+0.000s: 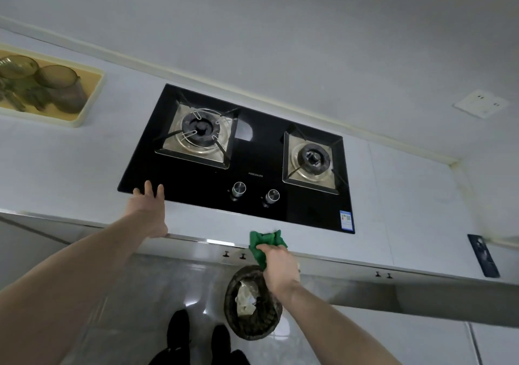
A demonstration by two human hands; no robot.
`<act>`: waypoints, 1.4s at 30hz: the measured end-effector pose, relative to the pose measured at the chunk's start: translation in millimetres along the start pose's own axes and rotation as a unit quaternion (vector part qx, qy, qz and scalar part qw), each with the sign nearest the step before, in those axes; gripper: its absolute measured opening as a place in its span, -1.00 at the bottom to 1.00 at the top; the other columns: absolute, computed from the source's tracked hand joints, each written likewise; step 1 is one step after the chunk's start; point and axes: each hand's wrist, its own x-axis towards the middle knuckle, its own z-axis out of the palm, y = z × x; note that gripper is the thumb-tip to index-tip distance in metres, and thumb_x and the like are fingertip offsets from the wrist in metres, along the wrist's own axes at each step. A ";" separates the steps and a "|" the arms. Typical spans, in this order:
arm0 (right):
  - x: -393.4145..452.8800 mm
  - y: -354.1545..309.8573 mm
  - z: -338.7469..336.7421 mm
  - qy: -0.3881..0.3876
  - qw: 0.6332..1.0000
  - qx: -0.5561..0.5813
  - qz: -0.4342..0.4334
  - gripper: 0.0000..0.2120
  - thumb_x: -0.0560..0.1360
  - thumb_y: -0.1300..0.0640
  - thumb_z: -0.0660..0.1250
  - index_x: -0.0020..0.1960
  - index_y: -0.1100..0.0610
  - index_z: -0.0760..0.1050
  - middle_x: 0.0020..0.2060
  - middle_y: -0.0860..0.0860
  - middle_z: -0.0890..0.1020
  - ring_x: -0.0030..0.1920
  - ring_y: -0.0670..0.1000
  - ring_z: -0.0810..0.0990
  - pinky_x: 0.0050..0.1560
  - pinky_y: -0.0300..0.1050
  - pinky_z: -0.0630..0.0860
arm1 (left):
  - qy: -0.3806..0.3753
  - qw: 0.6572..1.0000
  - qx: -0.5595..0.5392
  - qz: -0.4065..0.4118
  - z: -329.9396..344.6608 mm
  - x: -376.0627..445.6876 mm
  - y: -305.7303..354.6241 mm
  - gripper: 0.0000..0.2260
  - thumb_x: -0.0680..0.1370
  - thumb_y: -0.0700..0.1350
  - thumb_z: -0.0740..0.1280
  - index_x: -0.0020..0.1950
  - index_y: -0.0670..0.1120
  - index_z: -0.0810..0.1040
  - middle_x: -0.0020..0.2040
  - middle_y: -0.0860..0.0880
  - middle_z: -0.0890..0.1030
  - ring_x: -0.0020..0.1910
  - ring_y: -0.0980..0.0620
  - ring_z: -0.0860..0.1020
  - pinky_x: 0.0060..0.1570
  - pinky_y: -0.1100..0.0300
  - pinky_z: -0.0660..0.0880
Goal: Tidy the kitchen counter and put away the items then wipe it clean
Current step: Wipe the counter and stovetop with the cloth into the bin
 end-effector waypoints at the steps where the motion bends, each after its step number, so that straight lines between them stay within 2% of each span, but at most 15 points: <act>1: -5.0 2.5 1.2 -0.006 1.000 0.011 0.009 -0.36 0.47 0.41 0.25 0.46 -0.07 0.43 0.27 0.02 0.59 0.24 0.10 0.54 0.26 -0.02 0.51 | 0.000 1.000 -0.008 0.006 -1.2 -1.1 -1.7 -0.01 0.47 0.03 0.37 0.65 -0.09 -0.27 0.65 -0.22 -0.20 0.61 -0.32 0.03 0.41 -0.05 0.40; 4: -17.6 12.9 8.0 -0.027 0.998 0.059 0.017 -0.37 0.47 0.35 0.25 0.43 -0.15 0.45 0.23 0.01 0.62 0.21 0.12 0.59 0.26 0.04 0.55 | -0.005 0.999 -0.036 0.023 -6.5 -7.9 -7.0 -0.04 0.46 0.02 0.37 0.66 -0.04 -0.20 0.66 -0.17 -0.18 0.61 -0.28 0.05 0.43 -0.09 0.39; 6: -18.9 20.6 8.5 -0.022 0.995 0.097 0.009 -0.37 0.46 0.33 0.24 0.42 -0.17 0.46 0.23 -0.01 0.64 0.21 0.09 0.61 0.30 -0.01 0.54 | -0.020 0.997 -0.062 0.035 -6.2 -16.6 -8.1 -0.06 0.47 0.03 0.36 0.67 -0.04 -0.17 0.66 -0.15 -0.18 0.61 -0.26 0.06 0.47 -0.12 0.34; 10: -1.0 28.7 -19.1 0.055 0.990 0.123 -0.032 -0.45 0.53 0.28 0.26 0.44 -0.14 0.46 0.23 -0.01 0.63 0.18 0.03 0.62 0.27 -0.10 0.53 | -0.036 0.994 -0.098 0.033 6.0 -43.6 -2.8 -0.16 0.49 -0.02 0.27 0.66 -0.05 -0.11 0.66 -0.11 -0.09 0.62 -0.22 0.04 0.52 -0.13 0.23; 13: 24.5 31.2 -43.3 0.093 0.985 0.136 -0.056 -0.45 0.51 0.32 0.27 0.44 -0.05 0.49 0.22 0.00 0.65 0.17 0.06 0.63 0.22 -0.10 0.54 | -0.061 0.991 -0.119 0.028 16.6 -63.8 1.7 -0.21 0.46 -0.05 0.25 0.65 -0.06 -0.01 0.63 -0.08 0.06 0.58 -0.19 0.13 0.50 -0.06 0.28; 17: 36.9 45.5 -33.8 0.022 0.994 0.095 -0.055 -0.41 0.52 0.33 0.24 0.47 -0.08 0.44 0.30 0.03 0.60 0.22 0.07 0.61 0.28 -0.12 0.51 | -0.074 0.988 -0.134 0.029 34.4 -66.5 -0.2 -0.28 0.39 0.09 0.29 0.56 -0.01 0.30 0.47 -0.02 0.38 0.44 -0.11 0.40 0.41 0.00 0.41; 20: 13.3 62.9 0.7 -0.017 0.995 0.093 -0.046 -0.37 0.51 0.34 0.28 0.47 -0.17 0.43 0.42 0.03 0.49 0.35 0.07 0.54 0.42 -0.10 0.42 | -0.070 0.988 -0.138 0.026 50.2 -70.7 -1.4 -0.30 0.36 0.25 0.27 0.49 0.07 0.43 0.44 -0.01 0.48 0.41 -0.05 0.46 0.40 0.08 0.41; 22: -3.5 77.1 21.4 -0.023 0.994 0.092 -0.058 -0.33 0.49 0.35 0.30 0.42 -0.27 0.42 0.42 0.01 0.51 0.36 0.03 0.54 0.44 -0.13 0.41 | -0.049 0.987 -0.151 0.030 40.5 -94.9 6.6 -0.32 0.43 0.23 0.27 0.52 0.02 0.39 0.49 -0.04 0.44 0.47 -0.06 0.41 0.44 0.10 0.36; 24: -12.1 85.9 27.2 -0.036 0.994 0.063 -0.084 -0.36 0.48 0.32 0.28 0.41 -0.25 0.45 0.34 -0.05 0.59 0.28 -0.01 0.59 0.37 -0.22 0.44 | -0.047 0.983 -0.175 0.010 38.2 -109.3 11.0 -0.36 0.52 0.14 0.30 0.56 -0.07 0.33 0.53 -0.09 0.38 0.52 -0.09 0.35 0.49 0.12 0.28; 27: -14.8 73.3 6.2 -0.047 0.990 0.067 -0.119 -0.43 0.54 0.27 0.28 0.44 -0.20 0.47 0.28 -0.10 0.62 0.22 -0.04 0.62 0.28 -0.29 0.43 | -0.031 0.981 -0.192 -0.011 42.6 -117.5 5.2 -0.43 0.50 0.13 0.32 0.47 -0.05 0.44 0.44 -0.08 0.46 0.44 -0.08 0.43 0.43 0.13 0.34; 31: 6.4 23.2 -34.2 0.029 0.976 0.111 -0.187 -0.46 0.55 0.23 0.32 0.41 -0.25 0.47 0.26 -0.16 0.63 0.21 -0.05 0.63 0.28 -0.16 0.51 | -0.033 0.978 -0.204 -0.034 59.8 -105.1 -22.9 -0.33 0.39 0.14 0.29 0.50 0.00 0.42 0.44 -0.02 0.44 0.46 -0.05 0.41 0.44 0.12 0.36; 34: 32.4 -27.6 -55.7 0.060 0.963 0.144 -0.220 -0.48 0.57 0.23 0.31 0.43 -0.21 0.47 0.29 -0.14 0.61 0.24 -0.03 0.62 0.27 -0.13 0.52 | 0.001 0.974 -0.222 -0.034 67.9 -100.6 -48.2 -0.34 0.39 0.17 0.32 0.50 0.05 0.42 0.44 0.04 0.44 0.46 -0.02 0.41 0.43 0.13 0.37; 37: 63.4 -74.8 -59.1 0.070 0.959 0.147 -0.231 -0.48 0.58 0.23 0.30 0.47 -0.15 0.44 0.34 -0.07 0.59 0.26 0.01 0.60 0.28 -0.10 0.50 | 0.014 0.974 -0.224 -0.034 51.6 -127.5 -62.6 -0.28 0.46 0.14 0.33 0.60 0.04 0.25 0.63 -0.02 0.20 0.59 -0.05 0.21 0.53 0.05 0.26; 39: 85.2 -103.8 -49.7 0.058 0.964 0.149 -0.212 -0.49 0.59 0.22 0.28 0.50 -0.11 0.40 0.36 0.02 0.56 0.28 0.07 0.58 0.29 -0.06 0.51 | 0.008 0.978 -0.204 -0.034 44.6 -140.8 -77.2 -0.29 0.54 0.02 0.31 0.65 -0.01 0.12 0.67 -0.07 0.02 0.64 -0.08 0.07 0.56 0.01 0.20; 42: 110.4 -141.3 -21.6 0.019 0.980 0.122 -0.156 -0.46 0.61 0.18 0.25 0.57 -0.03 0.30 0.47 0.13 0.44 0.44 0.16 0.43 0.43 -0.04 0.37 | 0.015 0.982 -0.186 -0.021 48.2 -146.5 -110.2 -0.32 0.59 -0.04 0.29 0.66 -0.03 0.07 0.68 -0.08 -0.06 0.65 -0.08 -0.01 0.59 0.02 0.12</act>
